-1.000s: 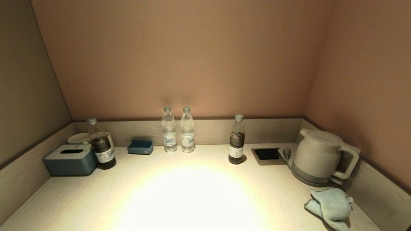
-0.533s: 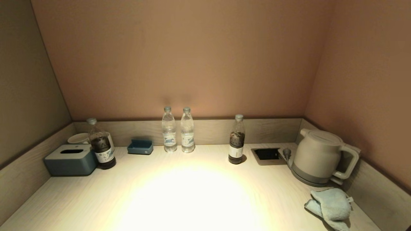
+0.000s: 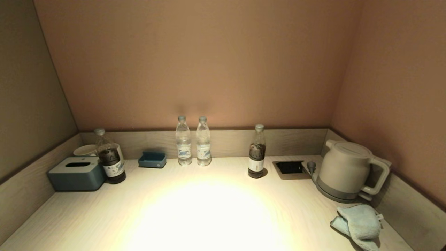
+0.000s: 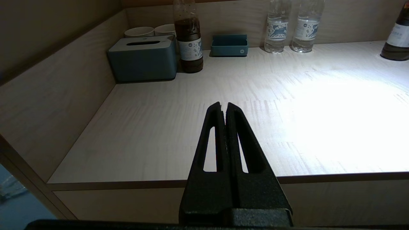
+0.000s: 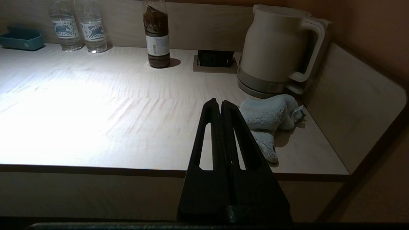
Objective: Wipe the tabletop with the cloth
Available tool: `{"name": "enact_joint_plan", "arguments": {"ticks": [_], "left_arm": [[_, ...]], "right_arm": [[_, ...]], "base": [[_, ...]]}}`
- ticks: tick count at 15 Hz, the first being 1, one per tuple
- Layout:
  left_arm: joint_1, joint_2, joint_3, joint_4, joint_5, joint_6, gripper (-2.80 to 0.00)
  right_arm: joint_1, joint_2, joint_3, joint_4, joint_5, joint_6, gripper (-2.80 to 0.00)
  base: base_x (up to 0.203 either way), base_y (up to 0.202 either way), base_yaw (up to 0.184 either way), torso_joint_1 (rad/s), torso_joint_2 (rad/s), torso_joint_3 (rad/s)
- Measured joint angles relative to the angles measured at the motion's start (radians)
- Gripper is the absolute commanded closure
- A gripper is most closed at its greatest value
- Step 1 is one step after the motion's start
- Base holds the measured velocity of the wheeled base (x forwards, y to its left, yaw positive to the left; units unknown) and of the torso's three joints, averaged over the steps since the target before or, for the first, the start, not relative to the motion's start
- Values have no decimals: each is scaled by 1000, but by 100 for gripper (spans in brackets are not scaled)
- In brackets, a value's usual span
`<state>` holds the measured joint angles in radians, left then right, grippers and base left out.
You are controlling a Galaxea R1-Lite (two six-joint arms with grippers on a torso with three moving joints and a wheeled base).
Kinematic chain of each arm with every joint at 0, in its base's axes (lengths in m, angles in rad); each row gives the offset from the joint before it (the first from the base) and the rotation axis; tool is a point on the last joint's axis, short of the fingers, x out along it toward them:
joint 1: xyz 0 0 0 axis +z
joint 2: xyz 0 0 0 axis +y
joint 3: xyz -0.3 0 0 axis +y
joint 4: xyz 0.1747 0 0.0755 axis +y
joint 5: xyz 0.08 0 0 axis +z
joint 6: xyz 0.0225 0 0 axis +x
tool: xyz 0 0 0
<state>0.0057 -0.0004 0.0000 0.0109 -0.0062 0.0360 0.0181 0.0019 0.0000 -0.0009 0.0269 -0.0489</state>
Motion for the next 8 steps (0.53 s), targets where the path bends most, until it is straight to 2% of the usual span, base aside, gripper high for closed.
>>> {"name": "enact_joint_plan", "arguments": {"ticks": [8], "left_arm": [[0, 0, 0, 0, 0, 0, 0]], "right_arm": [[0, 0, 0, -1, 0, 0, 0]], "base": [[0, 0, 0, 0, 0, 0]]}}
